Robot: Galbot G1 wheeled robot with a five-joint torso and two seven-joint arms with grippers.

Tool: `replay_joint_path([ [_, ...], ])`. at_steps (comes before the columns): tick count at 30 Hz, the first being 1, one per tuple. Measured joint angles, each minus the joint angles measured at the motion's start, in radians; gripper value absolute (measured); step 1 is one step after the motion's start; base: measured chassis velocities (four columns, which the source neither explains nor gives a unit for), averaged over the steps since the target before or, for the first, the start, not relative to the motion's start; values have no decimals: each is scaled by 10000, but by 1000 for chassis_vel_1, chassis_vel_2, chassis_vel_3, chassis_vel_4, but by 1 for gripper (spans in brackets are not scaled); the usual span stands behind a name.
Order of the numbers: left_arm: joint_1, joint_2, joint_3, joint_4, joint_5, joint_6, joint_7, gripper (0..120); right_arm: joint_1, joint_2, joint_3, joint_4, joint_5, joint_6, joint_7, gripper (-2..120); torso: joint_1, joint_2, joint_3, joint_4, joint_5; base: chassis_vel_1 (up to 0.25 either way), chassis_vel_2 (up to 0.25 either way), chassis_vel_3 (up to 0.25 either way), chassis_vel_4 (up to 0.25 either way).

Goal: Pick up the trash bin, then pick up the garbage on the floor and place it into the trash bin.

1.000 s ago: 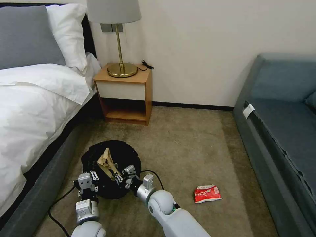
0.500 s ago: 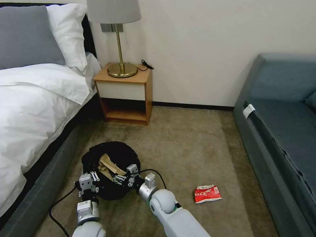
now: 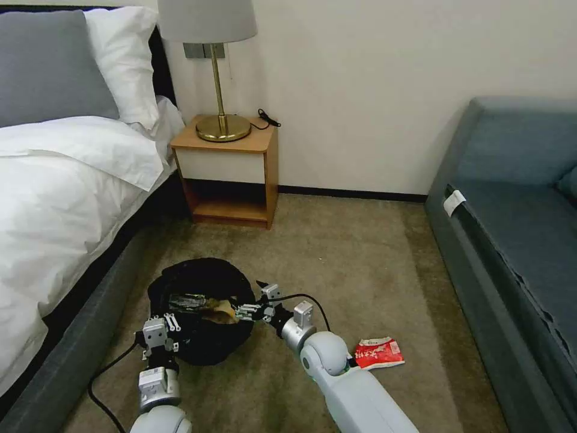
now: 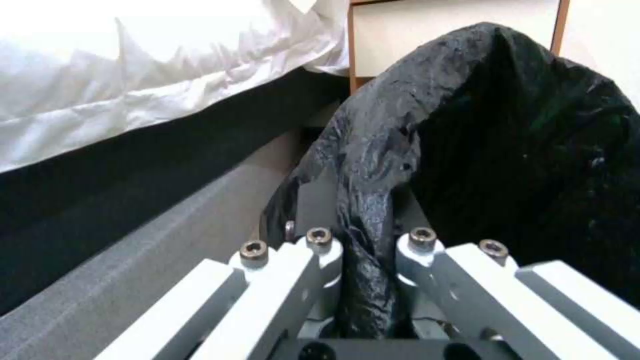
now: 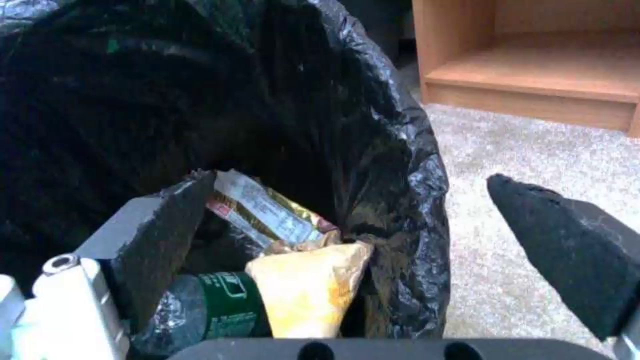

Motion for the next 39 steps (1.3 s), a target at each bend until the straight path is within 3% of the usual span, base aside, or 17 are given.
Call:
replay_joint_path([
  [8,42,56,-48,-24,-11,-34,6,4,175,-384,111,374,435,-339,332,100,0,0,0,1,0,0,0,0,0],
  [14,211,206,-163,-100,167,-41,-35,4,535,-2001,-193,624,1224,-1513,1320,100,0,0,0,0,1,0,0,0,0],
  [20,288,348,-206,-100,349,-47,-56,4,996,-2991,-577,353,1798,-2295,2058,100,0,0,0,0,2,0,0,0,0],
  [22,268,560,-292,-98,406,40,-62,4,1572,-3782,-1095,0,2313,-2865,2444,100,0,0,0,-1,3,0,0,0,0],
  [32,198,964,-76,-310,505,414,-68,4,2214,-4932,-2270,-80,3608,-4161,3042,100,0,0,0,0,1,0,0,0,0],
  [39,156,971,164,-215,584,476,-112,4,1591,-5412,-2505,139,3472,-4456,3041,100,0,0,0,-1,1,0,0,0,0],
])
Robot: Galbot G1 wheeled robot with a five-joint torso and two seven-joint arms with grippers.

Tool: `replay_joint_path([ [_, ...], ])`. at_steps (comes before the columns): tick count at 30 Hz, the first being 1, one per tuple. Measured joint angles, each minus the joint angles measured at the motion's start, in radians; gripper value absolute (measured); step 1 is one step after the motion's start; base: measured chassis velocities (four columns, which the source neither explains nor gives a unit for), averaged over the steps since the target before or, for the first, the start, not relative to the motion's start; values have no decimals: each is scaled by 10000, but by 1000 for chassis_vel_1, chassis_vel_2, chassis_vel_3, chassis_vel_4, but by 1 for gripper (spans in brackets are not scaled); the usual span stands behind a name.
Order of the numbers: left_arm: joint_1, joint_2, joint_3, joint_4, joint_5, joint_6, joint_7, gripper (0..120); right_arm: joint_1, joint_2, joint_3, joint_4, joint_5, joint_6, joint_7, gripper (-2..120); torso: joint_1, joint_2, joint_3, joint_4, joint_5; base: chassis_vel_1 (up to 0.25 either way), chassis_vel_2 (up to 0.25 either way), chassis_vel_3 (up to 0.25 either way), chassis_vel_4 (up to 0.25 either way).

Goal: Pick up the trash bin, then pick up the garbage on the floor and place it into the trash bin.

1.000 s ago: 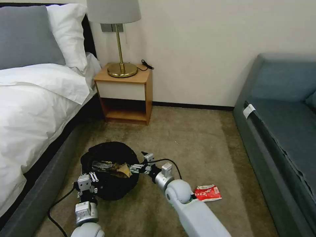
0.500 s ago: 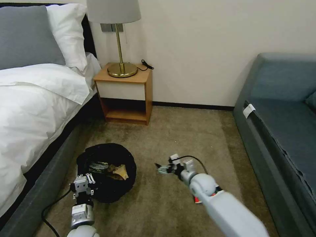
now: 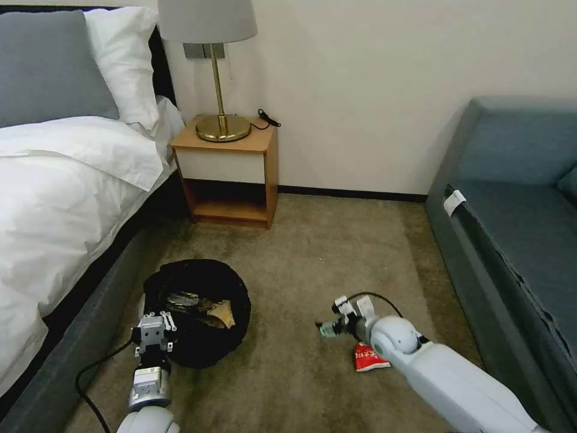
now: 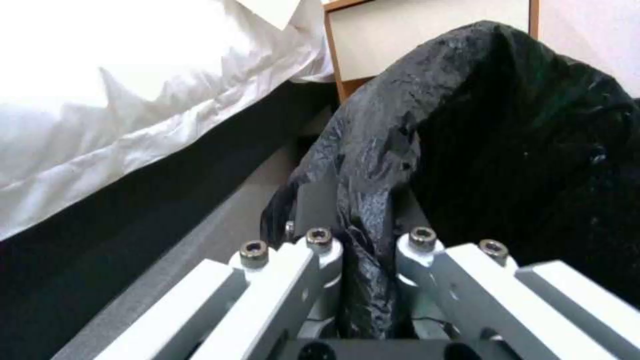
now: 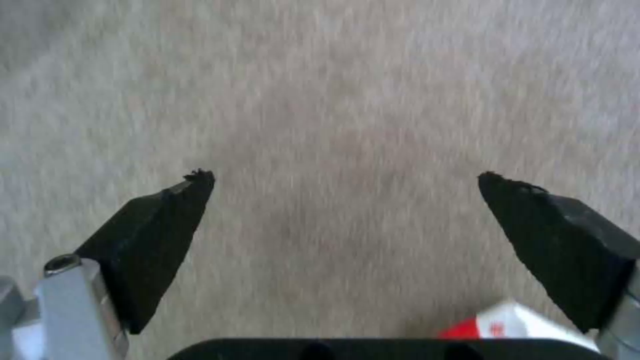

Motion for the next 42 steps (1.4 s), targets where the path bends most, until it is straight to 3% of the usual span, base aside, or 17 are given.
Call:
replay_joint_path([
  [20,57,-19,246,72,27,-16,-12,4,-1074,-1519,573,1163,-3011,-122,-1785,100,0,1,0,0,-2,0,0,0,0],
  [42,293,-137,291,-9,22,-101,-12,4,-1066,-1488,639,-328,-3793,897,-2850,100,0,0,0,1,-3,0,0,0,0],
])
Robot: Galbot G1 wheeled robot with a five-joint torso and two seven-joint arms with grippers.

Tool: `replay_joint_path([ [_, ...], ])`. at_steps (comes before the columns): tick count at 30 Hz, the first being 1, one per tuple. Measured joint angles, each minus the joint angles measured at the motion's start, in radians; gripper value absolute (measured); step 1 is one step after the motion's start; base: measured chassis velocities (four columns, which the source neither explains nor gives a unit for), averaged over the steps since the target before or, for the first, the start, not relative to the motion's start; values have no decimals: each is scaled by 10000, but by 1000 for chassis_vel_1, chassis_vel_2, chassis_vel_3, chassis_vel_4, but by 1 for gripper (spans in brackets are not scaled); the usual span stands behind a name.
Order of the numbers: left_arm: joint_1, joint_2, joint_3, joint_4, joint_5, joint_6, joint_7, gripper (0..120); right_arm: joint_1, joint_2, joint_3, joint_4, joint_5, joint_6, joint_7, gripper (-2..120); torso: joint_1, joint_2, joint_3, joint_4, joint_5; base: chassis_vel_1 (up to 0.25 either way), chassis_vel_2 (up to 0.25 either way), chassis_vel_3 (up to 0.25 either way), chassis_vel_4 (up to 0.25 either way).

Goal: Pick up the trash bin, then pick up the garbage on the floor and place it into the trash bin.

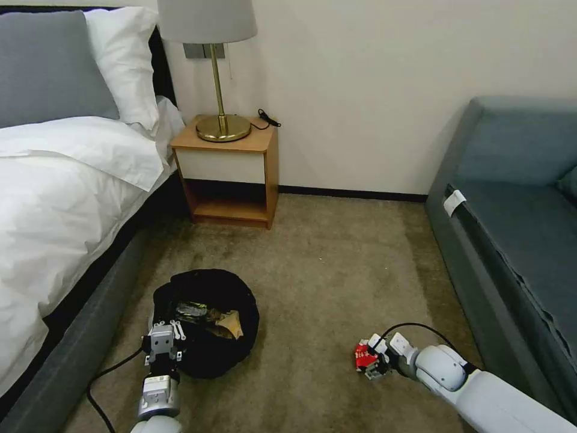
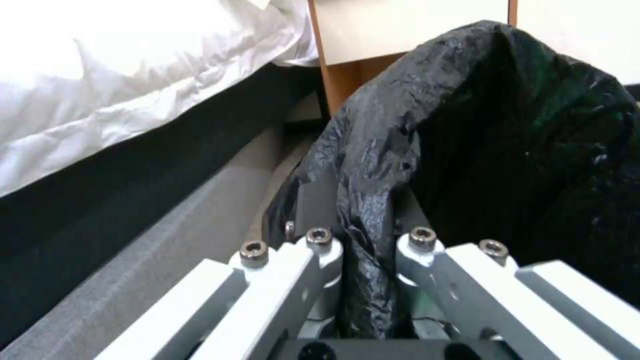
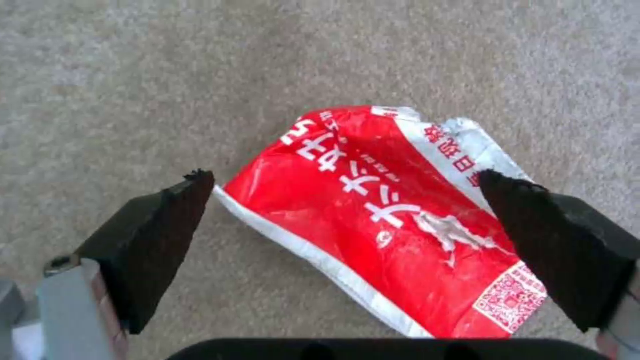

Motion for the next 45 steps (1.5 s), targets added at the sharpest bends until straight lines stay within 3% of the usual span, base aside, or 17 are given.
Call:
replay_joint_path([
  [18,82,-42,127,-82,92,-93,4,4,190,30,351,300,155,6,122,100,0,0,0,0,0,0,0,0,0],
  [29,175,-64,121,-79,91,-170,5,4,322,-106,266,-61,158,45,-191,100,0,1,0,0,1,0,0,0,0],
  [45,282,-156,132,-176,136,-158,37,4,459,309,301,-966,-279,338,-430,100,0,1,0,0,0,0,0,0,0],
])
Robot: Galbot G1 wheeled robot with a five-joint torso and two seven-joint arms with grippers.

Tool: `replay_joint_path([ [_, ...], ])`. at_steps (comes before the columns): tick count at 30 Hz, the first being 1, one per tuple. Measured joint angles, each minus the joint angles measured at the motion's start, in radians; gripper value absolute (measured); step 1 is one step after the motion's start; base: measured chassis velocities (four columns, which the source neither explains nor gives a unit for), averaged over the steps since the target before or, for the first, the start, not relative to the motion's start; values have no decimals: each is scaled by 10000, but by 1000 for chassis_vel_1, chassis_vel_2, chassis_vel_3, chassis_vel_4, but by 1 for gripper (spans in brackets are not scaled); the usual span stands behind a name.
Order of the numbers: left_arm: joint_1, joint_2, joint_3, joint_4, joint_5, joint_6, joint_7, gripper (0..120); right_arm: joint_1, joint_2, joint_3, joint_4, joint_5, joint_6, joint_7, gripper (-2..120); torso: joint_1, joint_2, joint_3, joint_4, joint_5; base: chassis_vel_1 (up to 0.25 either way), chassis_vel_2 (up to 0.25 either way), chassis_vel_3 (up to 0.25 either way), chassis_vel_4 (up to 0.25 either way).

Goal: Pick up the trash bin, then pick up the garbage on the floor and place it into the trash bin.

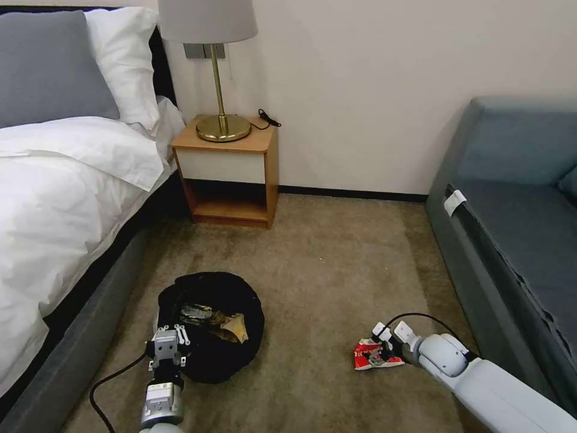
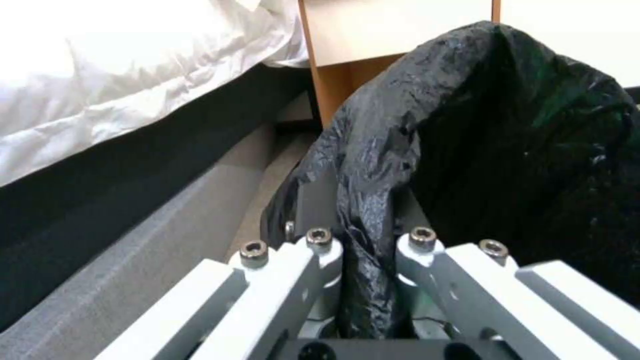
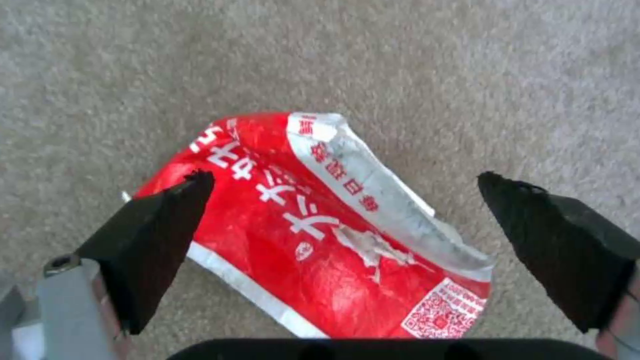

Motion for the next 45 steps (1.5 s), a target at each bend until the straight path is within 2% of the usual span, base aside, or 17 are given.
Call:
replay_joint_path([
  [6,12,-7,12,4,5,-23,4,4,-16,22,14,-118,-37,14,-91,100,0,0,0,0,1,0,0,0,0],
  [9,25,-10,17,0,7,-25,7,4,-17,31,16,-196,-102,43,-168,94,0,0,0,0,0,0,0,0,0],
  [12,47,-8,11,-18,11,-45,7,4,-14,66,53,-294,-186,85,-239,81,0,0,0,0,1,0,0,0,0],
  [14,48,-8,11,-18,12,-51,7,4,-15,66,63,-295,-189,86,-244,77,0,0,0,0,1,0,0,0,0],
  [15,40,-44,13,-18,21,-71,8,4,-23,13,70,-273,-192,87,-275,68,0,0,0,0,1,0,0,0,0],
  [17,37,-59,22,-17,23,-75,7,4,-27,-7,70,-263,-193,88,-279,67,0,0,0,0,1,0,0,0,0],
  [19,23,-105,101,-9,38,-90,12,4,-53,-50,75,-221,-193,84,-287,54,0,0,0,0,0,0,0,0,0],
  [23,14,-110,113,9,41,-112,13,4,-93,-74,84,-193,-193,70,-287,46,0,0,0,0,0,0,0,0,0],
  [25,25,-95,87,16,40,-132,13,4,-129,-97,100,-163,-193,55,-287,33,0,0,0,-1,0,0,0,0,0],
  [27,31,-90,76,17,39,-135,13,4,-130,-97,104,-163,-192,53,-286,30,0,0,0,-1,1,0,0,0,0],
  [29,54,-76,41,15,32,-157,12,4,-122,-73,108,-192,-193,51,-284,19,0,0,0,0,0,0,0,0,0],
  [31,59,-76,35,15,31,-158,12,4,-117,-61,107,-205,-193,51,-284,16,0,0,0,0,1,0,0,0,0],
  [33,77,-81,25,10,30,-163,12,4,-111,-2,109,-261,-203,52,-283,4,0,0,0,0,1,0,0,0,0],
  [36,82,-92,25,6,31,-165,12,4,-134,18,137,-264,-208,56,-283,0,0,0,0,0,0,0,0,0,0],
  [45,92,-116,27,2,41,-166,9,4,-236,-4,271,-167,-198,92,-280,0,0,0,0,0,0,0,0,0,0],
])
